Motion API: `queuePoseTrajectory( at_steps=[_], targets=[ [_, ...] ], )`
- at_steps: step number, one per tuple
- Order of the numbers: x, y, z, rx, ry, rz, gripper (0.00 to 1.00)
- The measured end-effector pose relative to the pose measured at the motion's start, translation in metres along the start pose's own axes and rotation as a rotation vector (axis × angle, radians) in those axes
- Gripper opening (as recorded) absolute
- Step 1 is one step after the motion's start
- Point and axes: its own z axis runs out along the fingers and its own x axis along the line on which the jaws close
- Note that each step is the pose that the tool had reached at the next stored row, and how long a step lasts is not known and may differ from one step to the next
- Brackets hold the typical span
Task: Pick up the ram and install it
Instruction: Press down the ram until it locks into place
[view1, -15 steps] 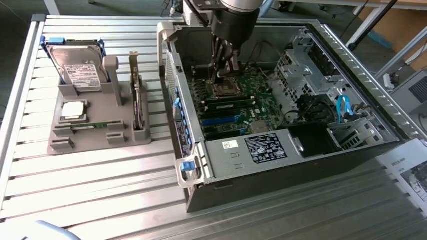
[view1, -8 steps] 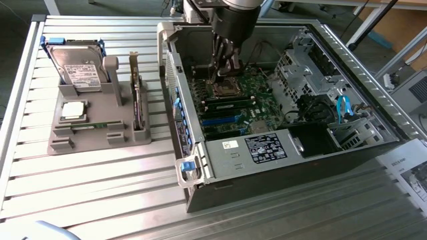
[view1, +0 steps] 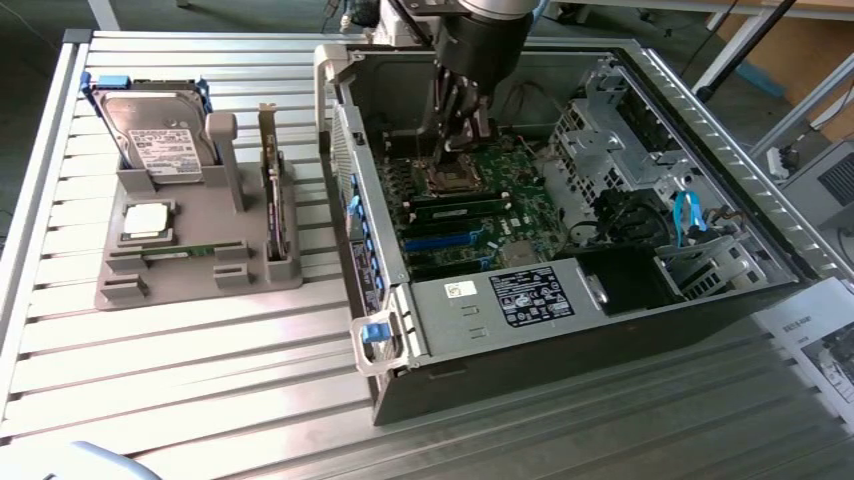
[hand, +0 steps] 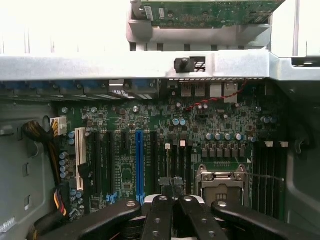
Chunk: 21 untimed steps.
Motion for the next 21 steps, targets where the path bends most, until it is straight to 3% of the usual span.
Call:
queuePoseTrajectory(
  at_steps=[16, 18, 21],
  targets=[
    [0.0, -0.0365, 0.0003, 0.0, 0.0, 0.0, 0.1],
    [0.0, -0.0452, 0.0003, 0.0, 0.0001, 0.0, 0.1],
    [0.0, -0.0513, 0.0003, 0.0, 0.0004, 0.0, 0.1]
  ],
)
